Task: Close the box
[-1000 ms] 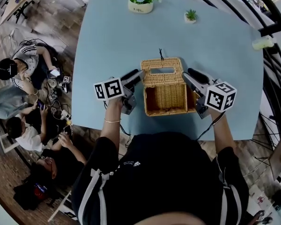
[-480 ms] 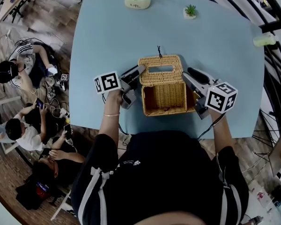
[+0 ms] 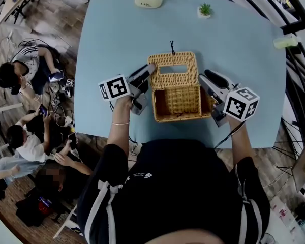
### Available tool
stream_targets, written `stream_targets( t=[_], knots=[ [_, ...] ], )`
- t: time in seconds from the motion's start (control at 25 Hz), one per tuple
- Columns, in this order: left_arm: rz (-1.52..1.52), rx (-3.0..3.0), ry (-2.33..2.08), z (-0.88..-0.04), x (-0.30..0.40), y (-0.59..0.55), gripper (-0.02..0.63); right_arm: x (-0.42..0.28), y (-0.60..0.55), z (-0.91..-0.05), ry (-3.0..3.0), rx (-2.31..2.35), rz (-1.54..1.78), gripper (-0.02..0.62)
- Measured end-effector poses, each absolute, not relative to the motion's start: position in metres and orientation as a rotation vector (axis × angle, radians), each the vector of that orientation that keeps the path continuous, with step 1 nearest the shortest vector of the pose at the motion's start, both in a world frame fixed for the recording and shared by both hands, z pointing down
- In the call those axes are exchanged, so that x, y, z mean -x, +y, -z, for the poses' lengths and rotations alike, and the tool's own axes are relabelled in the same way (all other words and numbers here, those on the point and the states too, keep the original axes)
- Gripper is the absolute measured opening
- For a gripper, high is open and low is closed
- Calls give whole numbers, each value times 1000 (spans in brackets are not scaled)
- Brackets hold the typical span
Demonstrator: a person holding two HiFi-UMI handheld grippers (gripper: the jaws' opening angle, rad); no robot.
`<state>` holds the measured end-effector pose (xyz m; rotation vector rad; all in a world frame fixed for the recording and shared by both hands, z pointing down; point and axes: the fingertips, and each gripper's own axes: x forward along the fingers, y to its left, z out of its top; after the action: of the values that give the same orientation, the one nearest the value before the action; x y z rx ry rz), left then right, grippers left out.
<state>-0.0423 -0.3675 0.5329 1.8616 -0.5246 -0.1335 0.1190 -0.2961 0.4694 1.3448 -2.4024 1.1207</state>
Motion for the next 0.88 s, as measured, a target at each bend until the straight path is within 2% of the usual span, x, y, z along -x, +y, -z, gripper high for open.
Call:
stream_targets(
  t=[0.32,0.88],
  knots=[
    [171,-2015,-537,-502,45,-366,67,-126,-306,-463,-2446,-1422,-1114,156],
    [167,-2294,-450,-465,43,-348,66,-125,-329,-448,-2516,-1456,-953,210]
  ],
)
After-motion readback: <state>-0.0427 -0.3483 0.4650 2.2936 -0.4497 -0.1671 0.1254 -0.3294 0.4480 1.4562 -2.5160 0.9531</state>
